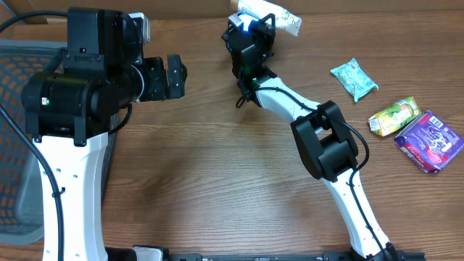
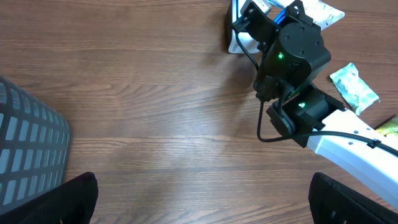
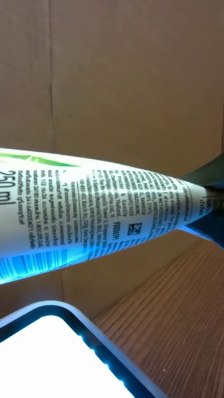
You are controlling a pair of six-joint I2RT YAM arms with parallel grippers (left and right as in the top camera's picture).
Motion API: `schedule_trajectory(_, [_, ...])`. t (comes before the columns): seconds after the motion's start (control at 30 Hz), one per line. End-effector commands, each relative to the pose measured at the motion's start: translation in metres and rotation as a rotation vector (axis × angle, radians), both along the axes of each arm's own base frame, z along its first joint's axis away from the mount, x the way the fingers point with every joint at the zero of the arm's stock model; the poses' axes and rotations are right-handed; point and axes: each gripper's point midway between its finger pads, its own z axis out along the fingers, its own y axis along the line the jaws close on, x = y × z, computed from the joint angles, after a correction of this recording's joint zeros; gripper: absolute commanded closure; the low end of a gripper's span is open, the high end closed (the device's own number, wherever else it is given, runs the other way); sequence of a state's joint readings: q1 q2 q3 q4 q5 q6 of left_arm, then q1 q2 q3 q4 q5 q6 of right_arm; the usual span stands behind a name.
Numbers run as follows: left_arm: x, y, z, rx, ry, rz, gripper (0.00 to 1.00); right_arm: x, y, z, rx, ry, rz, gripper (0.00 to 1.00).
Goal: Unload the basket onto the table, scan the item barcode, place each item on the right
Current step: 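Hold the white-and-gold tube's barcode in front of the scanner, then carry the white-and-gold tube right toward the pouches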
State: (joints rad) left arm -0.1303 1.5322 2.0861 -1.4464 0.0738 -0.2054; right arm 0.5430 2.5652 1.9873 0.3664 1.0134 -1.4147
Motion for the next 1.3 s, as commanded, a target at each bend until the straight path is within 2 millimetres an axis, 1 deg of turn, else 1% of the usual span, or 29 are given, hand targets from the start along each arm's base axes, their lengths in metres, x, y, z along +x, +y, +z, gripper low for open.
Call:
schedule_trajectory(0.0, [0.002,0.000,0.002,0.013,-0.010,-0.013,0.00,-0.001,-0.005,0.026,0.053,-0.067,-0.029,0.96])
schedule_trajectory(0.17, [0.002,0.000,0.002,0.013,-0.010,-0.013,0.00,0.000,-0.001,0.026,0.080,-0.078,-0.017,0.96])
schedule_trajectory(0.27, [0.002,0.000,0.002,0.013,-0.010,-0.013,0.01,-0.003,0.009,0.026,0.104,-0.088,0.006,0.96])
schedule_trajectory(0.33, [0.002,0.000,0.002,0.013,-0.010,-0.013,0.01,-0.006,0.022,0.028,0.112,-0.091,0.034,0.96])
schedule_trajectory(0.43, [0.002,0.000,0.002,0.013,-0.010,-0.013,0.01,-0.013,0.042,0.037,0.135,-0.105,0.078,0.96])
schedule_trajectory(0.57, [0.002,0.000,0.002,0.013,-0.010,-0.013,0.00,-0.022,0.055,0.060,0.260,-0.159,0.102,0.96])
schedule_trajectory(0.63, [0.002,0.000,0.002,0.013,-0.010,-0.013,0.00,-0.026,0.061,0.058,0.258,-0.093,0.135,0.96])
schedule_trajectory(0.7, [0.002,0.000,0.002,0.013,-0.010,-0.013,0.01,-0.032,0.068,0.050,0.269,0.021,0.188,0.96])
schedule_trajectory(0.77, [0.002,0.000,0.002,0.013,-0.010,-0.013,0.01,-0.044,0.074,0.044,0.312,0.139,0.243,0.96])
schedule_trajectory(0.8, [0.002,0.000,0.002,0.013,-0.010,-0.013,0.00,-0.050,0.077,0.044,0.337,0.185,0.266,0.96])
schedule_trajectory(0.87, [0.002,0.000,0.002,0.013,-0.010,-0.013,0.00,-0.065,0.080,0.056,0.401,0.251,0.308,0.96])
schedule_trajectory(0.93, [0.002,0.000,0.002,0.013,-0.010,-0.013,0.00,-0.080,0.082,0.075,0.458,0.293,0.352,0.96])
schedule_trajectory(1.0, [0.002,0.000,0.002,0.013,-0.010,-0.013,0.01,-0.101,0.089,0.092,0.523,0.363,0.427,0.96])
schedule_trajectory(1.1, [0.002,0.000,0.002,0.013,-0.010,-0.013,0.00,-0.133,0.095,0.110,0.643,0.477,0.521,0.96])
schedule_trajectory(1.17, [0.002,0.000,0.002,0.013,-0.010,-0.013,0.00,-0.151,0.093,0.119,0.733,0.552,0.556,0.96])
schedule_trajectory(1.23, [0.002,0.000,0.002,0.013,-0.010,-0.013,0.00,-0.162,0.085,0.124,0.823,0.604,0.555,0.96])
schedule_trajectory(1.27, [0.002,0.000,0.002,0.013,-0.010,-0.013,0.00,-0.166,0.078,0.126,0.885,0.626,0.536,0.96])
